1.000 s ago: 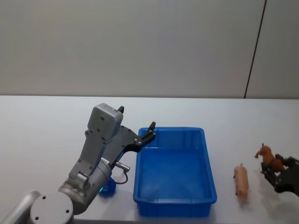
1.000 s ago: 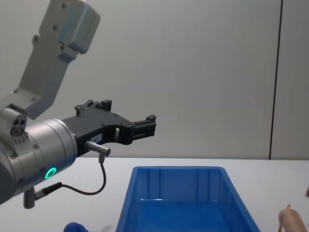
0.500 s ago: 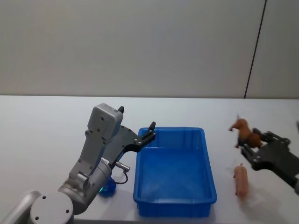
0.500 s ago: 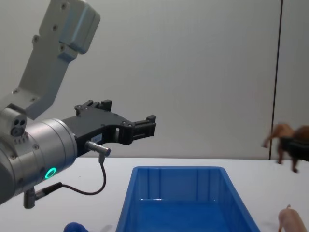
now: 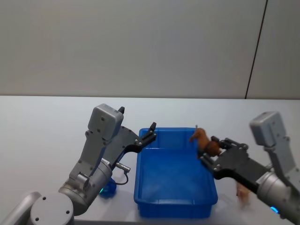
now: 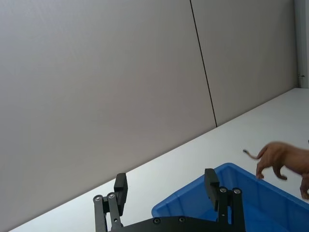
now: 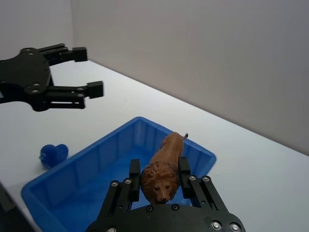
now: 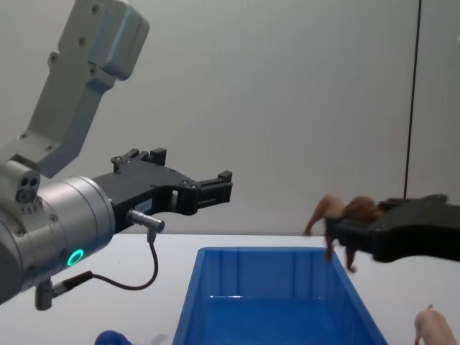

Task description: Pick up the two dolls from the table and place them into the box.

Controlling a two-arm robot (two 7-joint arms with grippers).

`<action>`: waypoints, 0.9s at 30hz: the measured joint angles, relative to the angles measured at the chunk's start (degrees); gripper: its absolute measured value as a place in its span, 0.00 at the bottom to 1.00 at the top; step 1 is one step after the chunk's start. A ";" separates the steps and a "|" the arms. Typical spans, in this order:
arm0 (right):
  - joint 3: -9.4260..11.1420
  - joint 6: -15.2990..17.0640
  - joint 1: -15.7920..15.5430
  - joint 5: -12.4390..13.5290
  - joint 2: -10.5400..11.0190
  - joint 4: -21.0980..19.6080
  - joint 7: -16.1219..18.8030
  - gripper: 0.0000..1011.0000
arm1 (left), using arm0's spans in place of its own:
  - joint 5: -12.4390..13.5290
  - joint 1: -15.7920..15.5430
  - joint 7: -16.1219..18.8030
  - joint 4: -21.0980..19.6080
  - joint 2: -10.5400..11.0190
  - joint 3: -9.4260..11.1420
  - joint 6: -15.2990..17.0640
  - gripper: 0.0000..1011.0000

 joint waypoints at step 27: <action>-0.76 1.21 -0.47 -0.78 -0.49 0.93 -2.87 0.99 | 0.00 0.00 0.00 0.00 0.00 0.00 0.00 0.99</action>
